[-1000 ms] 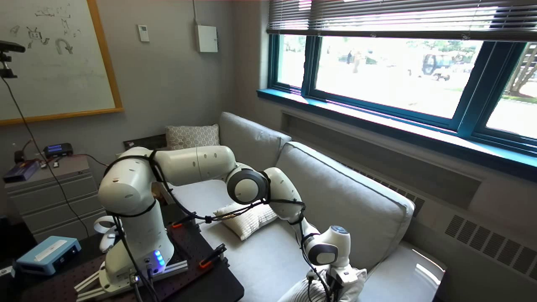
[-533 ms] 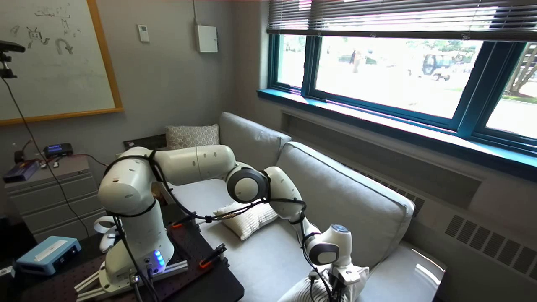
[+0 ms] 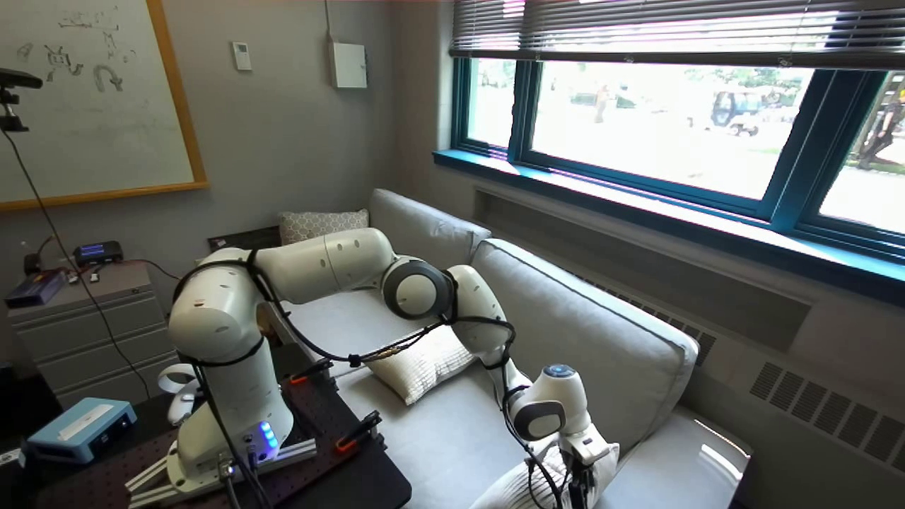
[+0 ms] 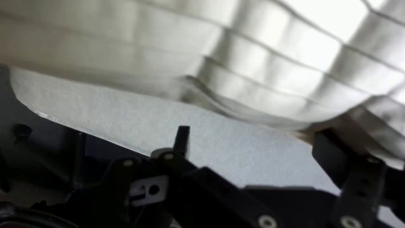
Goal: Arrange the cushions, one in front of the other, against the arm rest
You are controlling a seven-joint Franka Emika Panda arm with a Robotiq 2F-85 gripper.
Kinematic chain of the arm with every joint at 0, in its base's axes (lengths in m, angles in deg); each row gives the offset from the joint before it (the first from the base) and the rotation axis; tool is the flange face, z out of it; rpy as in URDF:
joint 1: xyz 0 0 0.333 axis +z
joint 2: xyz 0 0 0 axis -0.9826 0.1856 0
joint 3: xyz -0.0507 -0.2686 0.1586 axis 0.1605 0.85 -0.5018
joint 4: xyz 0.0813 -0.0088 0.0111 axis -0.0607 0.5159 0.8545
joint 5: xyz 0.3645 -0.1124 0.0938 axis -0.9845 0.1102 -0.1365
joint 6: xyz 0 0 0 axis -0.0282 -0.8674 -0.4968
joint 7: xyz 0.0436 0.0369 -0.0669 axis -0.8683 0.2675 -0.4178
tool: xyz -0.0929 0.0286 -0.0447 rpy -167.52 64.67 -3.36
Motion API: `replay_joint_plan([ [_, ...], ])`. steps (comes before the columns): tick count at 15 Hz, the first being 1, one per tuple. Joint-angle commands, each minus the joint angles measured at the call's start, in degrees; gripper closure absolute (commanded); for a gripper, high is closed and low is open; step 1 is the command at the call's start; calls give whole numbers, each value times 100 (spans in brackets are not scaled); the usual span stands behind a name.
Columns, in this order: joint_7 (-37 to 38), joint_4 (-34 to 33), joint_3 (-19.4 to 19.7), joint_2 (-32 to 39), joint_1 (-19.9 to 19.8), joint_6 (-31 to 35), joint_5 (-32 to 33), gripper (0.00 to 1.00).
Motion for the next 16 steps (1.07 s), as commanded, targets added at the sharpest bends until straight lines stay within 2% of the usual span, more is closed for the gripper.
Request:
replay_joint_plan([
  [1, 163, 1098, 119, -673, 355, 826, -74, 0],
  [4, 187, 1654, 184, -989, 563, 1442, -125, 0],
  [5, -151, 1781, 266, -1021, 723, 1598, -591, 0],
  [9, -631, 2540, 249, -1481, 1107, 2450, -1196, 0],
  [11, -1135, 2936, -39, -1813, 1146, 2980, -1269, 0],
  [13, -1726, 3293, -579, -2171, 991, 3468, -1034, 0],
  [16, -2267, 3388, -1225, -2498, 893, 3307, -727, 0],
])
